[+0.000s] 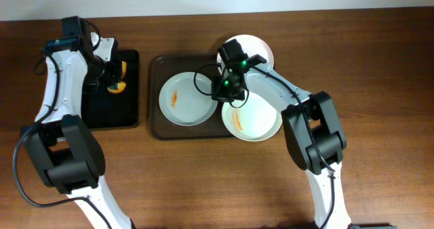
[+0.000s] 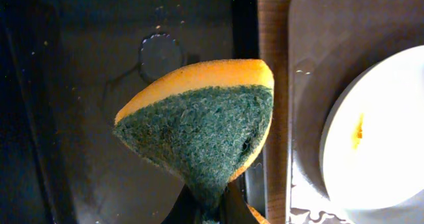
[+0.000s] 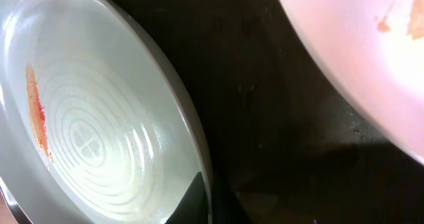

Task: Clean dirty plates on tray and stack at the side
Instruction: 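Lift the green-yellow sponge with the left gripper and move it over the plate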

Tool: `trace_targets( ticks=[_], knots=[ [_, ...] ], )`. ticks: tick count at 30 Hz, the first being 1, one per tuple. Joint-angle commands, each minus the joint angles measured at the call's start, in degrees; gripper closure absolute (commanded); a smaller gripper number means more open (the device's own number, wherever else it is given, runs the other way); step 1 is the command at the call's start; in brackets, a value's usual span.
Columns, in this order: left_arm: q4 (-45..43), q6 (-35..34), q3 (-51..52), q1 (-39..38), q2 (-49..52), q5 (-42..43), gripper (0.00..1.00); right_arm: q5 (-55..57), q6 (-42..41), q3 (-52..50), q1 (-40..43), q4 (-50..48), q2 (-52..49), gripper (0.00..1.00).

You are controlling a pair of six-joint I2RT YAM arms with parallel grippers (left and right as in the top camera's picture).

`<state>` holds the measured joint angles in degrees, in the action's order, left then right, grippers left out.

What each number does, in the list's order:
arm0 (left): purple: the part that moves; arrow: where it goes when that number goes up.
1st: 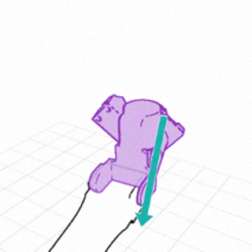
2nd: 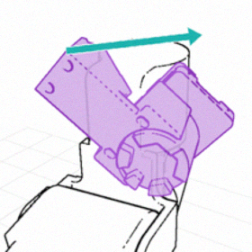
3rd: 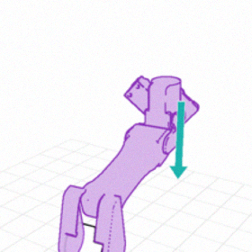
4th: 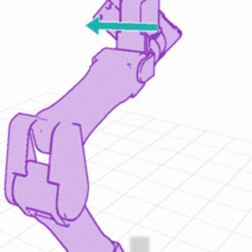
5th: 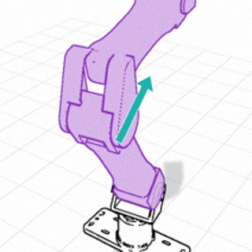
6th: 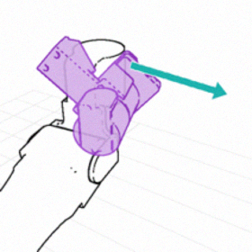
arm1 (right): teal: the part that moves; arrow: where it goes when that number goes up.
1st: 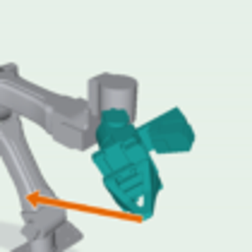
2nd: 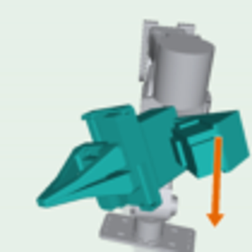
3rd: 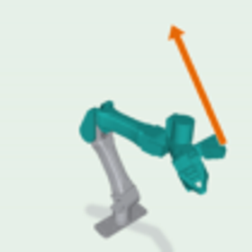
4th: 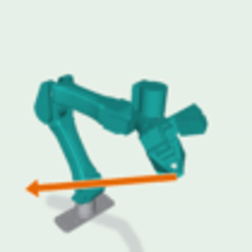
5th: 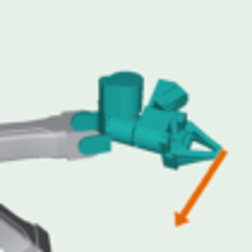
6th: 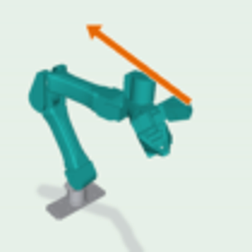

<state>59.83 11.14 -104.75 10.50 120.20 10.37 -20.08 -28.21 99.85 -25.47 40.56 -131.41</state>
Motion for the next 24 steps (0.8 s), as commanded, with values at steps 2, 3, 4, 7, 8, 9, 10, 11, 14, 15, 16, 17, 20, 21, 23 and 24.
trace_targets(
  ticks=[2,3,4,7,8,9,10,11,14,15,16,17,20,21,23,24],
  knots=[
    [-0.2,0.1,-0.7,0.0,-1.3,1.2,0.99,-1.2,0.8,-0.5,0.0,0.2,-0.5,0.95],
    [-0.2,0.1,-0.7,0.0,-1.3,1.3,0.99,-1.2,0.8,-0.5,0.0,0.2,-0.5,0.95],
    [-0.2,0.1,-0.7,0.0,-1.3,1.6,0.99,-1.2,0.8,-0.5,0.0,0.2,-0.5,0.95],
    [-0.1,-0.2,-0.7,-3.9,-1.4,9.0,0.99,-1.2,0.8,-0.5,0.0,0.0,-0.5,0.95],
    [-0.4,-1.2,-0.7,-6.6,-1.4,8.9,0.99,-1.2,0.8,-0.5,0.0,0.0,-0.5,0.95],
    [-1.0,-2.3,-0.7,-9.6,-1.4,8.7,0.99,-1.2,0.8,-0.5,0.0,0.0,-0.5,0.95],
    [-3.0,-7.6,-0.4,-13.0,-0.9,6.7,0.99,-1.2,0.8,-0.5,0.0,-0.1,-0.5,0.95],
    [-4.3,-9.3,-0.1,-14.7,-0.3,6.2,0.99,-1.2,0.8,-0.5,0.0,-0.2,-0.5,0.95],
    [-6.2,-13.1,-0.1,-20.9,6.3,6.1,0.99,-1.4,0.7,-0.5,0.0,-0.3,-0.5,0.96],
    [-5.9,-13.4,-0.1,-22.1,8.3,4.2,0.99,-2.0,0.8,-0.5,0.1,-0.5,-0.5,0.95],
    [-5.2,-14.8,-0.1,-22.5,9.7,1.1,0.99,-2.3,0.8,-0.5,0.1,-0.5,-0.5,0.96],
    [-4.6,-14.8,-0.1,-22.4,10.6,0.3,0.99,-2.3,0.8,-0.5,0.1,-0.6,-0.5,0.96],
    [-3.8,-14.8,1.1,-22.3,12.7,-9.7,0.99,-4.0,1.0,-0.5,0.1,-2.3,-0.5,0.96],
    [-3.8,-14.8,1.5,-22.3,13.2,-13.0,0.99,-4.0,1.0,-0.5,0.1,-2.2,-0.5,0.96],
    [-2.7,-14.9,1.8,-22.3,14.1,-22.4,0.99,-4.0,1.0,-0.5,0.1,-2.2,-0.5,0.95],
    [-1.8,-16.6,1.8,-22.4,14.1,-27.8,0.99,-3.9,1.0,-0.5,0.1,-2.3,-0.5,0.95]
  ],
)
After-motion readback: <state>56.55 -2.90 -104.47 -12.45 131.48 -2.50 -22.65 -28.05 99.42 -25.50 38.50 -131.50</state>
